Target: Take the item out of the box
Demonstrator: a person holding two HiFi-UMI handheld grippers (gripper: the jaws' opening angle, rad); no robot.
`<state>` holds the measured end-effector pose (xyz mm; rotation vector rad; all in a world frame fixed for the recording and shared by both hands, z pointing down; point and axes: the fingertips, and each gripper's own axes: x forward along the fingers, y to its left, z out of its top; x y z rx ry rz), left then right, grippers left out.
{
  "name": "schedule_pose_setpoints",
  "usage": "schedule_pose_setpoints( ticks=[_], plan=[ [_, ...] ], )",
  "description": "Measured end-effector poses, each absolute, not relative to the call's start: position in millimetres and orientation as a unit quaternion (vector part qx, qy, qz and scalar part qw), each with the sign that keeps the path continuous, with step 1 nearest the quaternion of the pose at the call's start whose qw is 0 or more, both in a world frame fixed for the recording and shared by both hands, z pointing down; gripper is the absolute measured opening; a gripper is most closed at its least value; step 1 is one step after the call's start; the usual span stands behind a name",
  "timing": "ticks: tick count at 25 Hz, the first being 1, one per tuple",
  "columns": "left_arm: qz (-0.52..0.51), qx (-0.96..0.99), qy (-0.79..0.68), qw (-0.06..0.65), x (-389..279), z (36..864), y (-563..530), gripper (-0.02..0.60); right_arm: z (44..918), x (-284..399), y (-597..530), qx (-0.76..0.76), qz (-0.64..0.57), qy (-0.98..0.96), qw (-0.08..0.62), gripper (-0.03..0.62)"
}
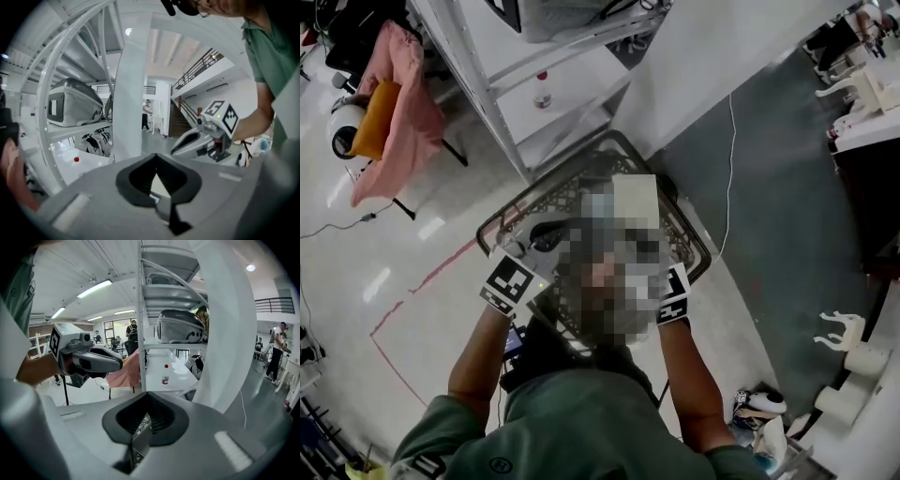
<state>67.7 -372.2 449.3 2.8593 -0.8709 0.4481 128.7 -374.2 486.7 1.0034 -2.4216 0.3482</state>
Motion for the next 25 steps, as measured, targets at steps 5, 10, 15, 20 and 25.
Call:
schedule_pose_setpoints(
  ticks=[5,10,15,20,25],
  plan=[
    [0.165,0.936,-0.299,0.082,74,493,-391,0.003,534,136,-398,0.351,0.145,-0.889,0.257,0.008],
    [0.177,0.933,-0.298,0.095,73,525,-404,0.003,567,134,-414,0.346,0.159,-0.886,0.264,0.008],
    [0.184,0.931,-0.297,0.107,77,546,-411,0.003,585,135,-420,0.343,0.171,-0.885,0.265,0.008],
    [0.186,0.931,-0.294,0.113,79,558,-417,0.003,595,136,-424,0.344,0.177,-0.884,0.264,0.008],
    [0.19,0.93,-0.293,0.118,81,567,-420,0.003,602,138,-426,0.342,0.182,-0.883,0.264,0.008]
  ],
)
